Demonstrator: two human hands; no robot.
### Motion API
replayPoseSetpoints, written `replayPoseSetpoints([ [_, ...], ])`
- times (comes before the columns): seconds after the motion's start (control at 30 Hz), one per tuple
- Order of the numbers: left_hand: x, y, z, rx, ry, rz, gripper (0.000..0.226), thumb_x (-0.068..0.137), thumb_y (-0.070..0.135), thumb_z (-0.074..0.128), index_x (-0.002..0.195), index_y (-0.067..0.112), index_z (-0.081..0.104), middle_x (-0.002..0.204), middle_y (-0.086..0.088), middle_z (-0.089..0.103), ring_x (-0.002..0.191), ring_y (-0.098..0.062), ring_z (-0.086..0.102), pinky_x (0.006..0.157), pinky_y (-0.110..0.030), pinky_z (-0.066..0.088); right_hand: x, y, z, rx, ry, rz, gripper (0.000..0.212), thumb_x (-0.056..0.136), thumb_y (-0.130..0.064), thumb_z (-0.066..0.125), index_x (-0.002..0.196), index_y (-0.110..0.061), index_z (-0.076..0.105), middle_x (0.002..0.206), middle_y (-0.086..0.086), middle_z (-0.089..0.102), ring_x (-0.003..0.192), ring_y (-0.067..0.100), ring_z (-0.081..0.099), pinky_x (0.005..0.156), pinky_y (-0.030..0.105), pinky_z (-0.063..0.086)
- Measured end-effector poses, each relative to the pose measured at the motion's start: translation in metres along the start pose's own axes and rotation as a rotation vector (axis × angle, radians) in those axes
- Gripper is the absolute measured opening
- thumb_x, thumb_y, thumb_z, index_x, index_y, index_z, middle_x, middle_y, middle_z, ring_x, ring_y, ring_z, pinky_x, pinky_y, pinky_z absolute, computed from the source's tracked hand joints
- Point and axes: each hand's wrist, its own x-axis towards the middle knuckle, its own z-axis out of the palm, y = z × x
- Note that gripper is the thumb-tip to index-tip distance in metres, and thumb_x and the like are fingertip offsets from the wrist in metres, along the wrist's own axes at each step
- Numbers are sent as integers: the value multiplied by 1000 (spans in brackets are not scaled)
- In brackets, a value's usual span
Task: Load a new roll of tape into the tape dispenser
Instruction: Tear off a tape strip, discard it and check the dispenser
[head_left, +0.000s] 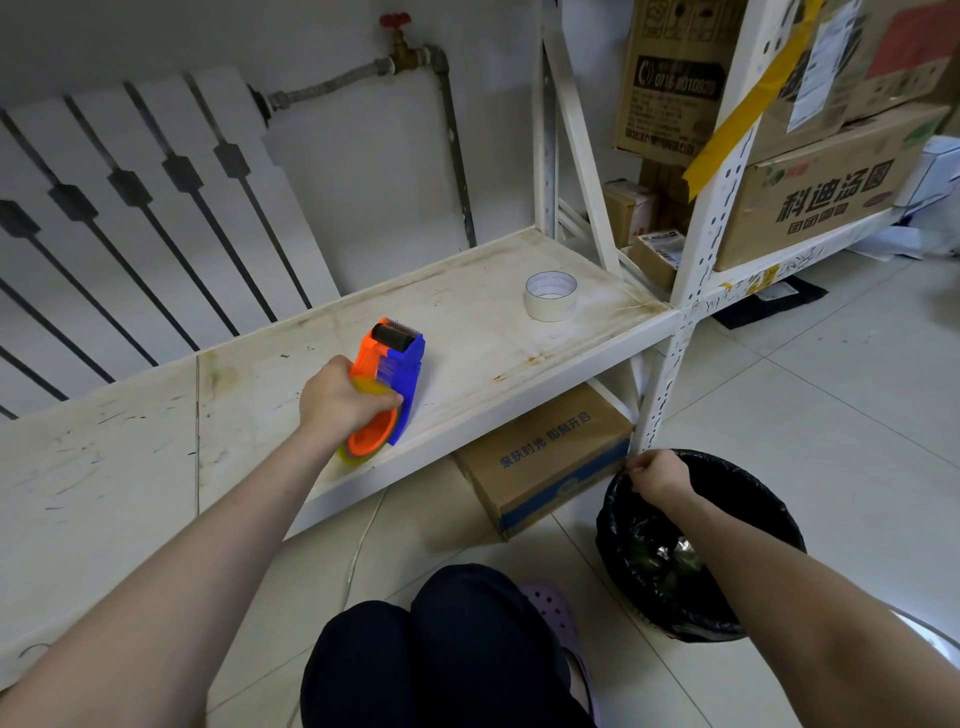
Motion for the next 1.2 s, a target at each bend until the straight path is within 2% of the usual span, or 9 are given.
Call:
replayPoseSetpoints([
  [0.17, 1, 0, 1, 8, -5, -2, 61, 68, 40, 79, 112, 12, 47, 98, -2, 51, 88, -22, 48, 70, -32, 43, -3, 3, 2, 115, 26, -45, 17, 83, 3, 58, 84, -3, 73, 96, 12, 70, 87, 21, 61, 84, 26, 47],
  [0.27, 3, 0, 2, 17, -9, -9, 59, 68, 41, 79, 109, 13, 47, 98, -3, 51, 88, -22, 49, 70, -33, 44, -7, 6, 2, 160, -35, 8, 15, 83, 2, 61, 81, -7, 73, 92, 11, 70, 80, 20, 64, 81, 28, 54],
  [0.33, 6, -1, 2, 22, -12, -18, 57, 67, 42, 79, 105, 14, 47, 97, -3, 53, 87, -23, 51, 70, -33, 44, -12, 7, 2, 240, -98, 96, 15, 85, 1, 58, 84, -10, 69, 88, 10, 70, 66, 20, 68, 59, 26, 58],
  [0.4, 10, -2, 3, 29, -13, -27, 54, 66, 43, 78, 102, 13, 50, 96, -5, 57, 87, -25, 54, 69, -33, 45, -14, 5, 3, 244, -120, 120, 12, 86, -4, 60, 94, -12, 63, 86, 11, 70, 55, 16, 64, 43, 21, 51],
  [0.5, 16, -1, 3, 64, -5, -36, 52, 62, 49, 75, 95, 13, 57, 99, -10, 62, 89, -29, 58, 69, -35, 47, -15, -5, 8, 268, -107, 101, 5, 86, -8, 64, 86, -5, 59, 80, 14, 66, 57, 17, 59, 56, 30, 58],
  [0.6, 19, 3, 4, 167, -5, -57, 51, 60, 57, 69, 90, 17, 57, 101, -10, 58, 95, -32, 57, 80, -40, 50, -22, -30, 10, 317, -134, -58, 11, 88, -11, 62, 79, -5, 60, 67, 7, 61, 60, 17, 58, 74, 38, 57],
  [0.87, 22, 13, 16, 296, 11, 73, 55, 71, 59, 66, 98, 13, 53, 99, -7, 58, 92, -29, 54, 77, -39, 47, -57, -131, -7, 586, -319, -455, 11, 83, -9, 67, 91, -3, 67, 76, 3, 65, 69, 12, 61, 73, 23, 55],
  [1.07, 24, 19, 21, 366, 49, 118, 71, 72, 56, 67, 128, 17, 46, 121, -15, 51, 112, -37, 52, 88, -46, 46, -73, -176, 9, 587, -367, -495, 25, 86, -19, 63, 103, -1, 68, 98, 6, 68, 92, 17, 67, 86, 26, 55],
  [1.2, 24, 22, 21, 349, 55, 145, 71, 74, 49, 66, 133, 16, 43, 123, -16, 51, 112, -38, 51, 91, -45, 44, -78, -182, 16, 554, -336, -534, 24, 85, -8, 59, 105, -13, 70, 92, 2, 67, 93, 13, 65, 86, 22, 51],
])
